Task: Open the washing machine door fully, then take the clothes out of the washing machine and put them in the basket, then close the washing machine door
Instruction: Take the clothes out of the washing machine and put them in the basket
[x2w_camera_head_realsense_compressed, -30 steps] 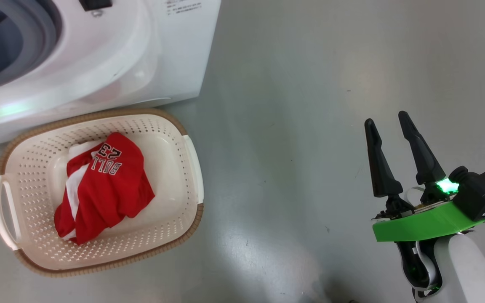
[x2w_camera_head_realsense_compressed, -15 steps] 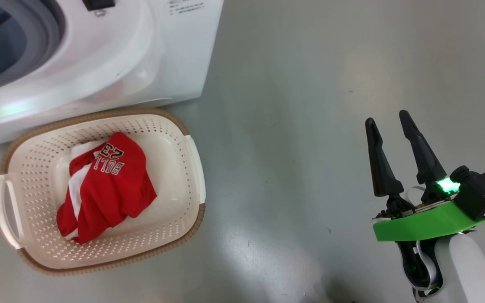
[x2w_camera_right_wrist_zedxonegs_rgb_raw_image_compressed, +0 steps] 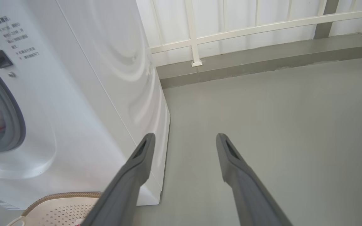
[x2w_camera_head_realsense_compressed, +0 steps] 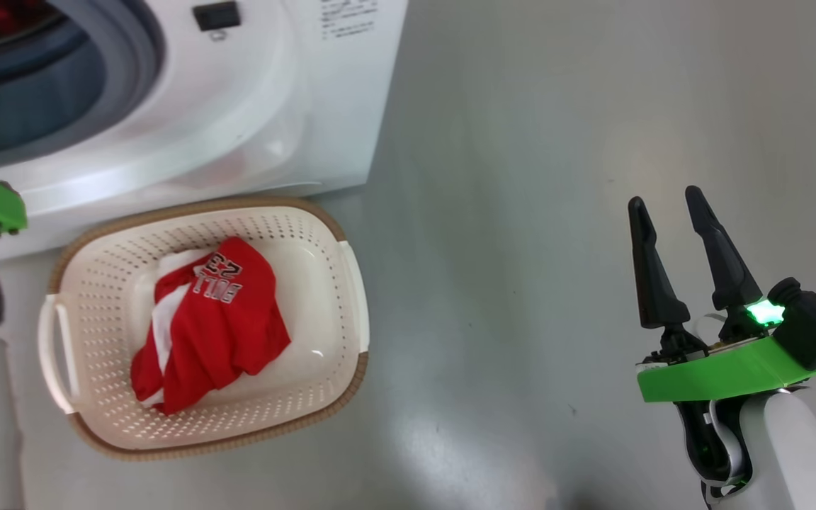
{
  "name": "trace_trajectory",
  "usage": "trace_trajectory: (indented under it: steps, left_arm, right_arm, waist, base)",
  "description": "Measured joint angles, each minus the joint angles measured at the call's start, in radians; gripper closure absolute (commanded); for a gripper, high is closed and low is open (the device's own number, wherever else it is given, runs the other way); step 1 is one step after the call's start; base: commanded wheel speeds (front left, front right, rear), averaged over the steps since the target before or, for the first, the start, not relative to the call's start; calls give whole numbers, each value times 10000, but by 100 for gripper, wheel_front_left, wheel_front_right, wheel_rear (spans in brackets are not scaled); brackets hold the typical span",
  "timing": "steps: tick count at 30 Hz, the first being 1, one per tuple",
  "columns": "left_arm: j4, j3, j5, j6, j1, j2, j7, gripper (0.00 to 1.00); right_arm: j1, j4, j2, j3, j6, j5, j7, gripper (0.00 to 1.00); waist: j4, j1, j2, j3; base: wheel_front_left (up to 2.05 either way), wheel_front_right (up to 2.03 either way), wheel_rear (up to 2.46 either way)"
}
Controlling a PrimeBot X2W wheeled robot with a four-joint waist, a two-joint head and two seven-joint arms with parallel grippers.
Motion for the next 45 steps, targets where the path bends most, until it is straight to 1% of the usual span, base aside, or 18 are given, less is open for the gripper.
trace_trajectory:
  steps: [1, 7, 11, 15, 20, 29, 39, 45]
  left_arm:
    - [0, 0, 0, 0, 0, 0, 0, 100]
    - [-849, 368, -125, -167, 690, -525, 0, 100]
    - [-1377, 393, -207, -171, 1197, -792, 0, 100]
    - [-2000, 272, -575, -171, 1699, -1003, -2, 100]
    - [-2901, -56, -756, -173, 2503, -1062, 0, 100]
    - [-4567, -157, -1177, -173, 3870, -1254, 0, 100]
    - [-6652, -161, -1277, -174, 5348, -1440, -2, 100]
    - [-6982, -278, -1231, -174, 5645, -1576, -2, 100]
  right_arm:
    - [0, 0, 0, 0, 0, 0, 0, 0]
    - [46, 119, 0, -94, 0, -92, 0, 0]
    - [121, 209, 0, -150, 0, -92, 0, 0]
    - [337, 247, -2, -265, 0, -94, 0, 0]
    - [566, 326, -2, -290, 0, -94, 0, 0]
    - [755, 376, -2, -345, 0, -96, 0, 0]
    - [1083, 414, 0, -443, 0, -107, 0, 0]
    - [1086, 418, 0, -485, 0, -196, 0, 0]
  waist:
    - [0, 0, 0, 0]
    - [240, 0, 0, -405]
    - [374, 1, 0, -703]
    - [504, 0, 0, -1005]
    - [646, 0, 0, -1389]
    - [833, 0, 0, -1912]
    - [989, 0, 0, -2202]
    - [1082, 0, 0, -2253]
  base:
    - [0, 0, 0]
    - [0, 0, 0]
    - [0, 0, 0]
    - [0, 0, 0]
    - [0, 0, 0]
    - [0, 0, 0]
    - [0, 0, 0]
    - [0, 0, 0]
